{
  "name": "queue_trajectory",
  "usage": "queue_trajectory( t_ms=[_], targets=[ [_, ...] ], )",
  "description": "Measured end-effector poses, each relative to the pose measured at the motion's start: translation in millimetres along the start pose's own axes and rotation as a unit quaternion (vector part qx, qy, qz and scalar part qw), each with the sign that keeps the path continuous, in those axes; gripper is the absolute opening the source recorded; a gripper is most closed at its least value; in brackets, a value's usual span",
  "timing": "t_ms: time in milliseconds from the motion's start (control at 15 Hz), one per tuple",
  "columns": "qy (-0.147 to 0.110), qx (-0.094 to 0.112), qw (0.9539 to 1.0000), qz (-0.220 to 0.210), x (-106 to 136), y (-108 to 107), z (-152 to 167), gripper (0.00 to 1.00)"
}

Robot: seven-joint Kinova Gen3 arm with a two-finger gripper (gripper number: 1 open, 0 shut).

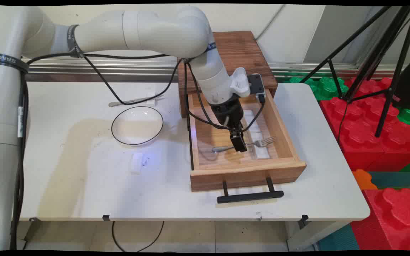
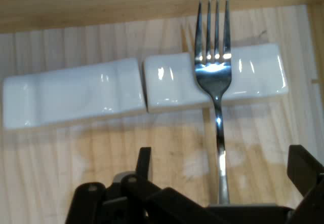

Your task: Pick up the knife from the left of the white plate

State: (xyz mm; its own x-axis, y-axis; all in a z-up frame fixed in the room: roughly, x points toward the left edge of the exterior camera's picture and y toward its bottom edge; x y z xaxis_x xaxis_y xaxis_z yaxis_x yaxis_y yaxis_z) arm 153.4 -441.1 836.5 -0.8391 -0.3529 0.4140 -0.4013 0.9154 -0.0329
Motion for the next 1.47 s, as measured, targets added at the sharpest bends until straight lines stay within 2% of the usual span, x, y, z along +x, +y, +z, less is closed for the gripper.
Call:
queue_trajectory(
  t_ms=[333,1000,1133,1467],
  targets=[
    [0.012,0.011,0.9999,0.000,-9,-1,-29,1.00],
    [0.047,0.023,0.9983,0.024,-49,0,-127,1.00],
    [0.052,0.025,0.9980,0.026,-60,0,-147,1.00],
    [0.053,0.034,0.9980,0.009,-108,-5,-206,1.00]
  ],
)
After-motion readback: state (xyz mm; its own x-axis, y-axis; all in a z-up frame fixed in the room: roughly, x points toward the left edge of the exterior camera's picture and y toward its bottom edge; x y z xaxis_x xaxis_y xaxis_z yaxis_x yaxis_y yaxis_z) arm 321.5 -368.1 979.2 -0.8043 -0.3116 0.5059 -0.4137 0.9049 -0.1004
